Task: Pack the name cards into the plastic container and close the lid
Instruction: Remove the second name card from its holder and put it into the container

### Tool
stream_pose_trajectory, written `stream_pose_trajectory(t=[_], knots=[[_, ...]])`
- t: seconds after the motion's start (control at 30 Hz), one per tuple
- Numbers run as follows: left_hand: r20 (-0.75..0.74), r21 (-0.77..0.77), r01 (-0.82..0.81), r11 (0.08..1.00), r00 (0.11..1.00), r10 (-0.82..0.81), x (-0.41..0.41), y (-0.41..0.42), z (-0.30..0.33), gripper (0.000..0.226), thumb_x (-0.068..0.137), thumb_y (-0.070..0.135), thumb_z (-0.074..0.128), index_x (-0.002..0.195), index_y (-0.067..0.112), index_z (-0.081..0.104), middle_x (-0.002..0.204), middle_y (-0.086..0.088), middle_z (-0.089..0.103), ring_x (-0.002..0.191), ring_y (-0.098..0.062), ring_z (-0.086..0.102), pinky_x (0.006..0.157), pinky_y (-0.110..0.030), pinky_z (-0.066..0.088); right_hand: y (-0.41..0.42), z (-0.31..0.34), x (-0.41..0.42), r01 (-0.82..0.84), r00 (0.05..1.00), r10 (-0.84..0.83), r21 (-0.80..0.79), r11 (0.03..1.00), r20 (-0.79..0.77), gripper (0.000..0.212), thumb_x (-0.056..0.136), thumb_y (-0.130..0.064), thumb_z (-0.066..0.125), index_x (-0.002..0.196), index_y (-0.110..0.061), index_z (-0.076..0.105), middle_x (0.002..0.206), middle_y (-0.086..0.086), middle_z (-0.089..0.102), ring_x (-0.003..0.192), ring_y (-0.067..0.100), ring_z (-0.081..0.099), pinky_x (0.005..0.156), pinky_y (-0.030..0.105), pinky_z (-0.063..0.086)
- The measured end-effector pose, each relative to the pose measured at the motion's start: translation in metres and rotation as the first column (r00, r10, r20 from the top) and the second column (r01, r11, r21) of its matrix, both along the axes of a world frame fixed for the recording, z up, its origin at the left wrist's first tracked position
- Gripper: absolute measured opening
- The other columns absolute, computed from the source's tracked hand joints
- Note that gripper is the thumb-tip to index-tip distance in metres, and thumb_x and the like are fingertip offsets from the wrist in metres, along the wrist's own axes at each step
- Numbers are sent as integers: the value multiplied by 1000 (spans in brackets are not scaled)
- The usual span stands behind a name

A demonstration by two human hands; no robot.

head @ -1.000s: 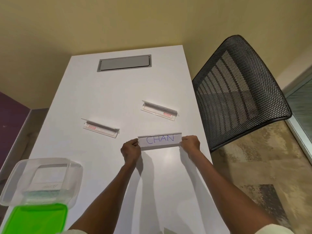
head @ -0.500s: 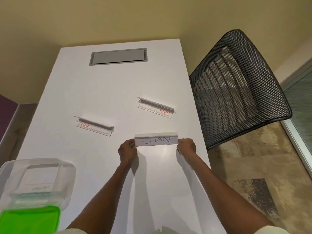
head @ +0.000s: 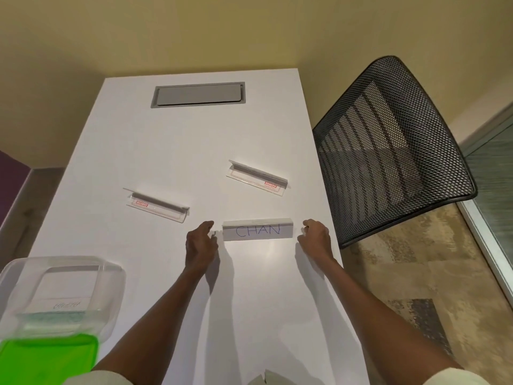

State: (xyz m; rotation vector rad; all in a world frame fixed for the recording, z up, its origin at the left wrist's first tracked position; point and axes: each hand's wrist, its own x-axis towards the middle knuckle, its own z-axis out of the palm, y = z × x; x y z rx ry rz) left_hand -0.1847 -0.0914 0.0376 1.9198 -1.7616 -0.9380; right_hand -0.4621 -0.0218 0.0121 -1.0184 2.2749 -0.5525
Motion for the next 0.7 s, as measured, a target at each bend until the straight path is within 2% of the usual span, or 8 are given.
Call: stream_pose_trajectory(t=[0.1, 0.13, 0.2, 0.23, 0.3, 0.4, 0.53, 0.7], knots=[[-5, 9, 45, 999, 999, -45, -3, -5, 4, 35, 90, 5, 56, 125, 11, 59, 96, 0, 63, 68, 6, 54, 62, -6, 41, 2, 6, -5, -140, 981, 129, -72, 988, -143, 43, 80, 1, 61, 122, -5, 57, 111, 9, 61, 95, 19, 59, 74, 29, 48], [16, -8, 89, 996, 996, -89, -4, -6, 5, 35, 91, 7, 55, 125, 12, 59, 95, 3, 59, 68, 6, 53, 60, -2, 39, 3, 8, -6, -206, 964, 185, -96, 974, -189, 43, 81, 0, 62, 123, -5, 57, 112, 9, 61, 95, 19, 58, 72, 29, 46], [78, -64, 195, 979, 979, -189, -5, -8, 8, 35, 92, 8, 54, 126, 12, 59, 101, 1, 61, 77, -7, 59, 64, -1, 38, 2, 12, -8, -333, 919, 293, -124, 935, -263, 42, 82, -1, 62, 124, -5, 56, 113, 10, 60, 99, 26, 56, 72, 35, 49], [98, -98, 234, 967, 969, -225, -4, -9, 9, 36, 90, 6, 55, 126, 10, 59, 107, -4, 65, 85, -15, 62, 71, -5, 41, 0, 14, -8, -381, 897, 333, -125, 916, -290, 41, 82, -1, 62, 123, -4, 56, 112, 11, 61, 99, 29, 55, 72, 39, 51], [181, -172, 378, 910, 920, -348, -3, -12, 4, 45, 81, -3, 61, 125, 4, 58, 114, -16, 67, 100, -33, 64, 84, -28, 50, -6, 16, -10, -475, 838, 418, -91, 875, -349, 41, 78, 1, 65, 118, -4, 58, 107, 12, 63, 95, 32, 54, 67, 45, 52], [281, -182, 541, 821, 829, -484, -3, -15, -5, 54, 67, -12, 67, 120, -3, 59, 108, -23, 68, 91, -43, 66, 76, -48, 56, -15, 13, -10, -580, 744, 528, -4, 815, -410, 43, 67, 3, 73, 108, -3, 61, 96, 13, 67, 86, 35, 56, 63, 43, 50], [379, -138, 656, 742, 727, -572, -11, -21, -5, 59, 53, -15, 76, 110, -5, 62, 93, -23, 71, 73, -39, 69, 59, -44, 58, -24, 12, -6, -631, 667, 585, 68, 773, -461, 33, 64, -1, 77, 93, -5, 61, 81, 7, 66, 78, 33, 57, 60, 37, 45], [460, -105, 698, 708, 666, -588, -12, -32, -18, 59, 54, -9, 78, 110, 2, 63, 95, -17, 72, 71, -32, 70, 57, -36, 57, -32, 3, -1, -648, 634, 630, 137, 750, -449, 34, 73, -8, 70, 105, -5, 61, 92, 8, 67, 89, 33, 58, 70, 38, 43]])
